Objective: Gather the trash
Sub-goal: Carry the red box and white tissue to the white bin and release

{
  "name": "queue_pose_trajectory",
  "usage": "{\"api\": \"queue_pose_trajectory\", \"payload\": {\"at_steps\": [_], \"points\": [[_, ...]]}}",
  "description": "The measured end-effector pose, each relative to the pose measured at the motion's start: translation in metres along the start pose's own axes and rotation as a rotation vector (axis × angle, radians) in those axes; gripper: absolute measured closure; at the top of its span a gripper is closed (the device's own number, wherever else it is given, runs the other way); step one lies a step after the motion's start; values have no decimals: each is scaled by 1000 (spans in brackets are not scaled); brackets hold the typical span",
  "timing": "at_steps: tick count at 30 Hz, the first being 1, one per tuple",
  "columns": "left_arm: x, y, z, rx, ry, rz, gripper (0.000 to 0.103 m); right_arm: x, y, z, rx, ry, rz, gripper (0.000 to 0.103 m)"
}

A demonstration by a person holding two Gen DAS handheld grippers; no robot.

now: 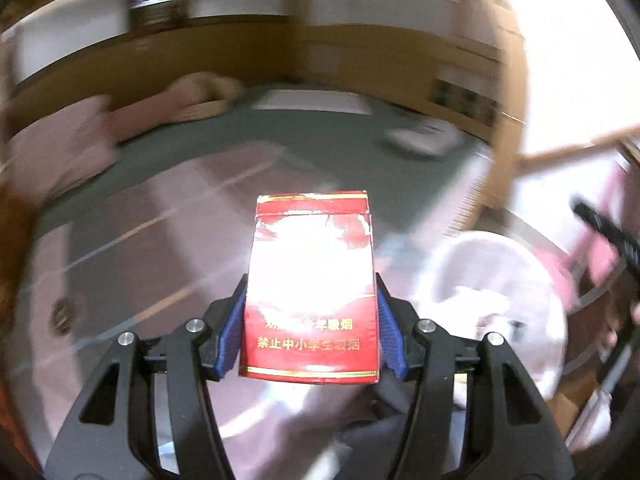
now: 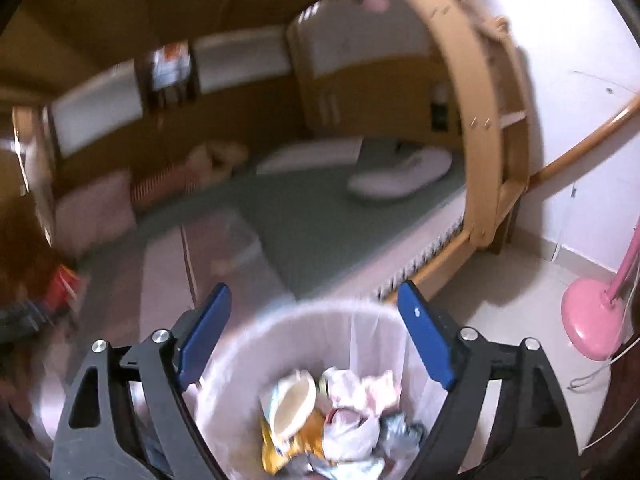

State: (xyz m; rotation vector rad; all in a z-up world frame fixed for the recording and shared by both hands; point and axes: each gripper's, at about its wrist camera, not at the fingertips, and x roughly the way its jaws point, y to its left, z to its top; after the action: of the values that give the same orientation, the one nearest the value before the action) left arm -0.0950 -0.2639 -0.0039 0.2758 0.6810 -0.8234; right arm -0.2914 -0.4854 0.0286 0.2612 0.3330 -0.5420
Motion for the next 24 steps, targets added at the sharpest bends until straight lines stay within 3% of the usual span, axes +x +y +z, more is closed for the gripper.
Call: {"api": "queue_pose_trajectory", "payload": {"at_steps": [6, 8, 12, 14, 18, 24], "points": [[37, -120, 19, 137, 85, -243, 44, -34, -5, 29, 24, -101, 19, 18], [56, -142, 22, 120, 133, -306, 7, -40, -4, 35, 21, -125, 34, 16], [57, -124, 24, 31, 92, -300, 4, -42, 3, 38, 14, -112, 72, 15], [50, -99, 26, -9, 72, -253, 4, -36, 15, 33, 1, -89, 99, 15], [15, -22, 26, -73, -16, -67, 4, -13, 60, 20, -58, -22, 174, 15], [-38, 101, 8, -161, -104, 245, 3, 26, 171, 11, -193, 79, 333, 12]]}}
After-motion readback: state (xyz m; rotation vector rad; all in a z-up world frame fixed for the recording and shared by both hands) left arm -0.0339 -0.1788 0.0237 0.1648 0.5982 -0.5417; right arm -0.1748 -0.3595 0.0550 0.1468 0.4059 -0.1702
